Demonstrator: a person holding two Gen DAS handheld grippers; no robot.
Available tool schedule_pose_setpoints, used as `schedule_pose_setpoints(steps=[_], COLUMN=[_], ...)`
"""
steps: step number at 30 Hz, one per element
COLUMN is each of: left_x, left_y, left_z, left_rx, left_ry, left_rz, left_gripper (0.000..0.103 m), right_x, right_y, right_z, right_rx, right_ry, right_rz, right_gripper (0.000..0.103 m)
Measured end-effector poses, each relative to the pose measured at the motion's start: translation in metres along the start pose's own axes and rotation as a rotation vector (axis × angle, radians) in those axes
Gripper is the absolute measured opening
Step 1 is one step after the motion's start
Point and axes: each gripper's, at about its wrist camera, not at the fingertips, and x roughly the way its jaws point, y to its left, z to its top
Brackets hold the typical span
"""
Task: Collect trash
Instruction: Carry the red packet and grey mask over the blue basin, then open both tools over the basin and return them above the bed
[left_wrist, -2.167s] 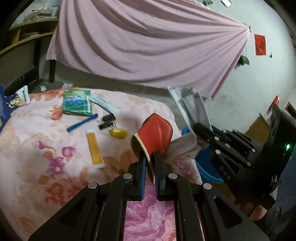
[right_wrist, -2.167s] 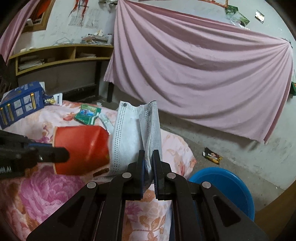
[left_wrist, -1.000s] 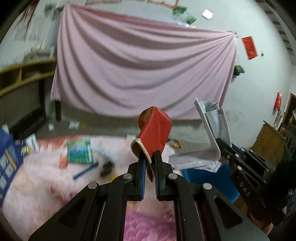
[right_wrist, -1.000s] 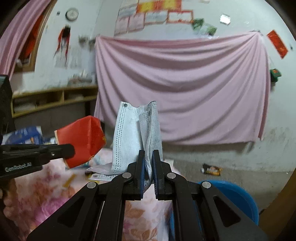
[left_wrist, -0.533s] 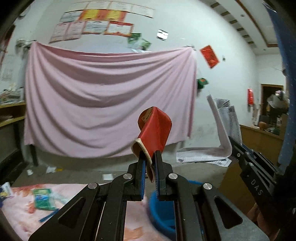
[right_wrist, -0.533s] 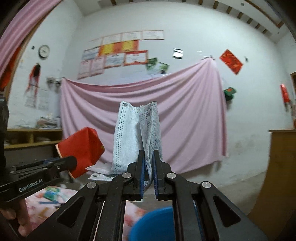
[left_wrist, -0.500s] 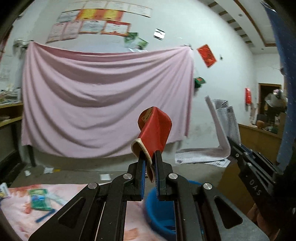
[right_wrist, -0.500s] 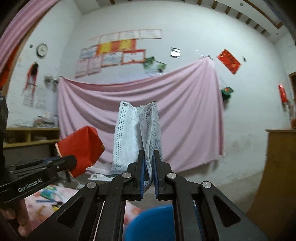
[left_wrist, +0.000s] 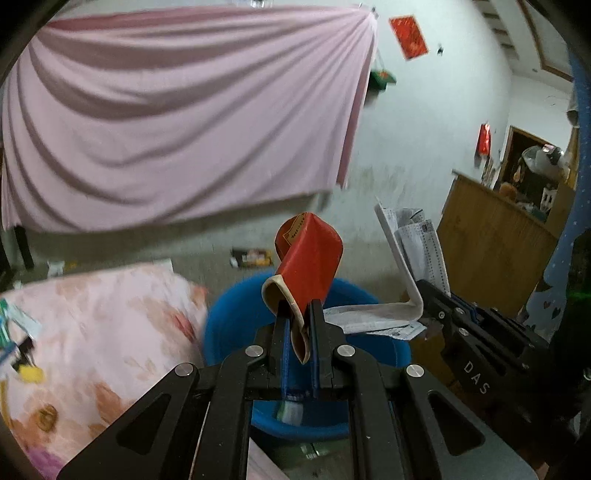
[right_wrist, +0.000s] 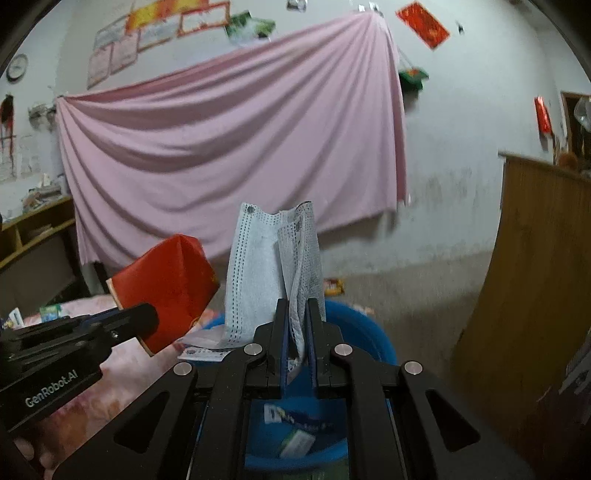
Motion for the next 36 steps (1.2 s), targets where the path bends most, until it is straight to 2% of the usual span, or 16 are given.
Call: schedule_pose_setpoints(steps=[8,10,11,12,13,20,23,25,29,31,33,34,36], left_x=[0.018,0.016,0.017,0.017,0.015,-0.001,-0.021,-0.037,-0.075,-0.099,-0.121,-0.137,-0.162], left_y=[0.004,0.008,0.009,0.012,0.014,0.029,0.039,0.047,0.069,0.083,0.095,0.103,0.113], left_z=[-0.007,-0.009,-0.009,-0.01,-0.012,-0.01,-0.009,-0.008,-0.007,-0.007,-0.007,-0.009,-0.012], left_rx=[-0.059,-0.063,-0.07,-0.077,-0.093,-0.142,-0.163,-0.183,-0.226,-0.238,-0.242,-0.241,-0.232], left_ry=[0.117,0.132,0.14,0.142,0.14,0.121,0.084,0.044,-0.067,-0.127,-0.19,-0.232,-0.294], left_rz=[-0.018,-0.011,-0.004,-0.003,-0.004,0.016,0.039,0.057,0.118,0.168,0.219,0.247,0.302], left_gripper=[0.009,0.013,0.016,0.025,0.032,0.033,0.035,0.046,0.062,0.082,0.093,0.099,0.101], right_x=[0.014,0.02,0.022,0.023,0.023,0.022,0.015,0.006,-0.014,-0.023,-0.032,-0.036,-0.038], right_y=[-0.01,-0.012,-0.013,-0.012,-0.012,-0.011,-0.005,0.004,0.023,0.035,0.048,0.056,0.069], right_z=[-0.014,-0.013,-0.013,-0.014,-0.015,-0.011,-0.003,0.005,0.018,0.023,0.028,0.029,0.03], right_rx=[0.048,0.058,0.064,0.065,0.063,0.064,0.063,0.054,0.038,0.035,0.048,0.05,0.044], right_ry=[0.133,0.157,0.167,0.17,0.171,0.152,0.107,0.049,-0.081,-0.135,-0.194,-0.218,-0.242], right_rz=[0.018,0.024,0.031,0.033,0.032,0.044,0.066,0.092,0.155,0.191,0.245,0.266,0.304], right_gripper=[0.009,0.013,0.02,0.027,0.027,0.028,0.028,0.03,0.053,0.062,0.081,0.083,0.088])
